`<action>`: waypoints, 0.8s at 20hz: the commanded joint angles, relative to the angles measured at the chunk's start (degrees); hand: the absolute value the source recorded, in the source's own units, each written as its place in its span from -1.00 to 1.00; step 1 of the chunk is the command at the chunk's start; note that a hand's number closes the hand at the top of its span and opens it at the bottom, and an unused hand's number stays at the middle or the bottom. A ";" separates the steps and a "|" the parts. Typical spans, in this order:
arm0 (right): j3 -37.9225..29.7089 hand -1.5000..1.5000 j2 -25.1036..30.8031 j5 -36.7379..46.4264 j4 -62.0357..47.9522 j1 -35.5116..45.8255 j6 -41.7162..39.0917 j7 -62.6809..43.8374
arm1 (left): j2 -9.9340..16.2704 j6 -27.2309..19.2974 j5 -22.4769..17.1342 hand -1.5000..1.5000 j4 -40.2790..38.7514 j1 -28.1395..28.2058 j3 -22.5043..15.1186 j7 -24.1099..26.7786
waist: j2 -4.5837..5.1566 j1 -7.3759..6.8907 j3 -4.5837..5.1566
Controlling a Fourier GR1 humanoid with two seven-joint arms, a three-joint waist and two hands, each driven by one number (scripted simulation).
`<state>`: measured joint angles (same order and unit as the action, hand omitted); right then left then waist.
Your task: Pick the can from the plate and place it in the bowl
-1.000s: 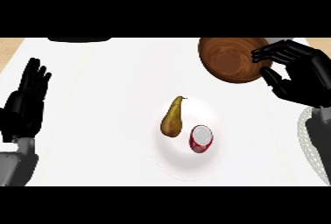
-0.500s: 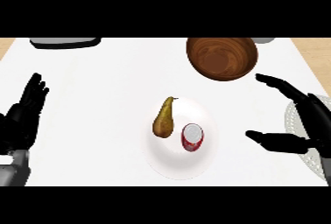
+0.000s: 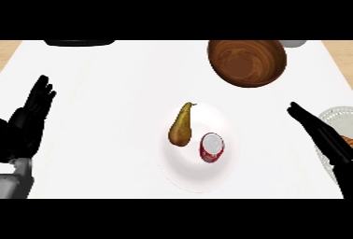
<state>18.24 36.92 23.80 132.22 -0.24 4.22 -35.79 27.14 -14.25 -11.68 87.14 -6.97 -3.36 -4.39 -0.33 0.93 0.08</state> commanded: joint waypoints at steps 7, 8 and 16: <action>2.17 -1.00 -1.19 -8.20 -6.94 25.77 -18.40 -22.19 | -0.17 3.01 0.35 0.00 -0.27 -2.63 0.80 -1.93 | 0.57 -2.61 0.13; 1.75 -1.00 -0.29 -10.42 -8.41 27.39 -21.06 -22.46 | -2.47 1.34 2.43 0.00 0.20 -0.31 -1.18 0.88 | 0.55 -2.74 0.13; 9.85 -1.00 -5.36 -17.35 -22.94 36.31 -29.93 -28.01 | -2.70 0.51 2.79 0.00 0.97 -2.98 -0.45 -3.02 | 0.52 -2.45 0.07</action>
<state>23.88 34.44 9.08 114.46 31.54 -19.48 -56.55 25.22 -12.79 -9.74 88.27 -8.93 -3.58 -6.35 0.17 -1.65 0.16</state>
